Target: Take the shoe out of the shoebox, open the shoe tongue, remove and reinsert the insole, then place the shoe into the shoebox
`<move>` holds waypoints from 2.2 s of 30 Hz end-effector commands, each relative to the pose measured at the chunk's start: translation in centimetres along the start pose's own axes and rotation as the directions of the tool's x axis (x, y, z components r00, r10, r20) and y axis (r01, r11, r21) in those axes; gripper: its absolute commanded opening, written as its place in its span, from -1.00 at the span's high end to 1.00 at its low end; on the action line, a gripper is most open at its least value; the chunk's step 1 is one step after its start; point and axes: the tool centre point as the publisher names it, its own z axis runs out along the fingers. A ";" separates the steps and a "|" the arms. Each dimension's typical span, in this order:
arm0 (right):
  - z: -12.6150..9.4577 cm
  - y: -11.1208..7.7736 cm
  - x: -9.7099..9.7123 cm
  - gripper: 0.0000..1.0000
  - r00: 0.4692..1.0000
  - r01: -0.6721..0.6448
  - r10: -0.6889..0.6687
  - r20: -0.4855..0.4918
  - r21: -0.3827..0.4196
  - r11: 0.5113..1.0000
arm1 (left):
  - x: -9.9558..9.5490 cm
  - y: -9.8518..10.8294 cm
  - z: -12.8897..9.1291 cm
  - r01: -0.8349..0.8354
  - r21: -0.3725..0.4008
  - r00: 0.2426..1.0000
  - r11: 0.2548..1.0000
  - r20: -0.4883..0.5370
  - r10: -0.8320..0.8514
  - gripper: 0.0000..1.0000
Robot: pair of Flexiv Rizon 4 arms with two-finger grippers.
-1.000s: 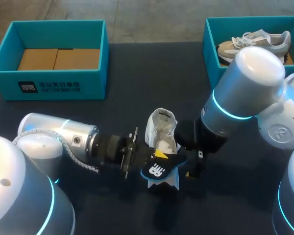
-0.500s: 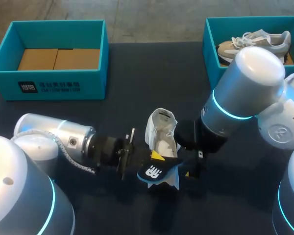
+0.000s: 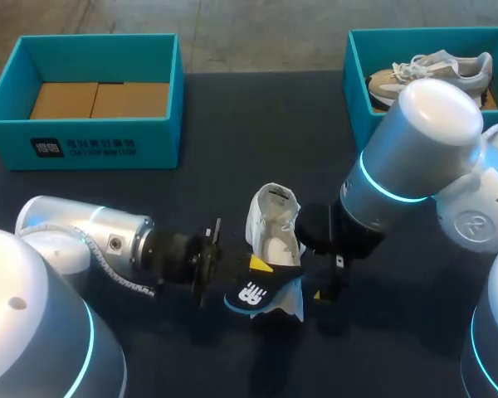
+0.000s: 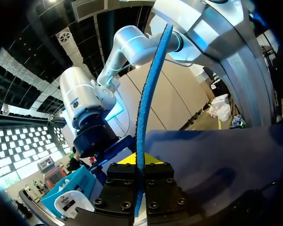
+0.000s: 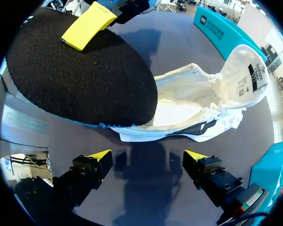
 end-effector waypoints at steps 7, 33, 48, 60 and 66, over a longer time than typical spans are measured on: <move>0.2 0.1 0.1 -1.00 1.000 -0.001 0.001 0.004 0.002 1.000 | 0.3 0.9 -0.2 0.012 0.008 1.000 1.000 0.011 -0.013 1.00; 0.2 0.1 0.1 -1.00 1.000 -0.001 0.001 0.004 0.002 1.000 | 0.2 -0.4 -0.6 -0.013 0.046 1.000 0.999 -0.012 0.013 1.00; 0.2 0.1 0.1 -1.00 1.000 -0.001 0.001 0.004 0.002 1.000 | 0.0 0.5 -0.7 0.008 0.033 1.000 0.999 -0.008 -0.008 1.00; 0.2 0.1 0.1 -1.00 1.000 -0.001 0.001 0.004 0.002 1.000 | 0.1 1.7 -0.2 0.039 0.037 0.999 0.999 -0.015 -0.038 1.00; 0.2 0.1 0.1 -1.00 1.000 -0.001 0.001 0.004 0.002 1.000 | 0.1 2.2 -0.3 0.054 0.019 0.999 0.998 -0.009 -0.054 1.00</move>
